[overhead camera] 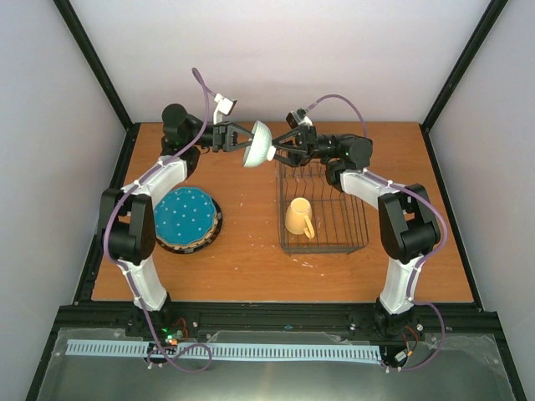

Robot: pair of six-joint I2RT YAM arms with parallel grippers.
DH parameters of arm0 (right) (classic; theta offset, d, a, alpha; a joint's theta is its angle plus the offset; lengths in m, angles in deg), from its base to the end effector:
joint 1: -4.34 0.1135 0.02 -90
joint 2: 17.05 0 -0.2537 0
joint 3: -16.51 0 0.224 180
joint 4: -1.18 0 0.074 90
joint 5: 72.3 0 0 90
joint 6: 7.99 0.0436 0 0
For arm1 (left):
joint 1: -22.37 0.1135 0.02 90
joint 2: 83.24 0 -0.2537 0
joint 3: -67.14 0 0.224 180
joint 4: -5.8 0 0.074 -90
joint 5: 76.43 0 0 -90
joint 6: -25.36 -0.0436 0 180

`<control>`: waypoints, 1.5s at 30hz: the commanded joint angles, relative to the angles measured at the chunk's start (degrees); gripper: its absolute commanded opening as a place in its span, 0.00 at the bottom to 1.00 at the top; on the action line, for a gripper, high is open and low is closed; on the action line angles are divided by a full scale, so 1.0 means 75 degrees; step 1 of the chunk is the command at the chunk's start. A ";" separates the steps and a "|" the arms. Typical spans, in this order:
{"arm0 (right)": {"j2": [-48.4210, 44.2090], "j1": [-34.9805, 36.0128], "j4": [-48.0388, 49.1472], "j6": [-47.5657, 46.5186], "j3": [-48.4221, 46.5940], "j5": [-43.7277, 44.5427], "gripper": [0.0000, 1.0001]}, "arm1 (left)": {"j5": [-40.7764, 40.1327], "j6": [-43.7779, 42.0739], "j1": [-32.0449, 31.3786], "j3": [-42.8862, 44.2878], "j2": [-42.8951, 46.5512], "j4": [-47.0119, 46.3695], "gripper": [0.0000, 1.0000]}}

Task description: Load the mixed dishes into the dish rack

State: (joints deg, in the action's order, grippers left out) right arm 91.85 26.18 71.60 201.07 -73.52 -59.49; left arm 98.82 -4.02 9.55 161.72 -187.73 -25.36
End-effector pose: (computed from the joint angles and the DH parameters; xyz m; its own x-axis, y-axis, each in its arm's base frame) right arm 0.3241 0.1757 0.3466 -0.9172 -0.1588 -0.3655 -0.3220 -0.2451 0.9145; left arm 0.3574 -0.1259 0.3487 -0.6318 0.0698 -0.7720 0.7613 -0.1316 -0.6349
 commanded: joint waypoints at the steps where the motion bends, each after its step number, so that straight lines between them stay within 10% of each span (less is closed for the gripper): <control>1: -0.0051 0.0131 0.1348 0.0422 -0.0109 0.0171 0.58 | -0.0242 -0.0294 -0.0025 0.0205 0.0153 0.0103 0.01; 14: -0.0081 0.0286 0.1348 0.0472 -0.0125 0.0219 0.57 | -0.0440 -0.1243 -0.0025 0.0359 0.0240 0.1245 0.00; 19: -0.0105 0.0300 0.1358 0.0461 -0.0110 0.0269 0.42 | -0.0501 -0.1386 -0.0025 0.0436 0.0203 0.1422 0.01; 22: -0.0128 0.0336 0.1353 0.0490 -0.0127 0.0293 0.61 | -0.0536 -0.1530 -0.0025 0.0489 0.0209 0.1585 0.01; 27: -0.0279 0.0345 0.1348 0.0456 0.0076 0.0296 0.62 | -0.0551 -0.1662 -0.0002 0.0537 0.0217 0.1768 0.01; 45: 0.0024 0.0333 0.1348 0.0465 -0.0418 0.0424 0.40 | -0.0551 -0.1801 0.0022 0.0628 0.0191 0.1993 0.01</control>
State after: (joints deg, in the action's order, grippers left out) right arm 91.90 27.14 71.58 201.07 -72.71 -58.26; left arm 97.12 -14.79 10.38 164.30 -186.96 -11.59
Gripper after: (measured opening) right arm 0.478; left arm 0.067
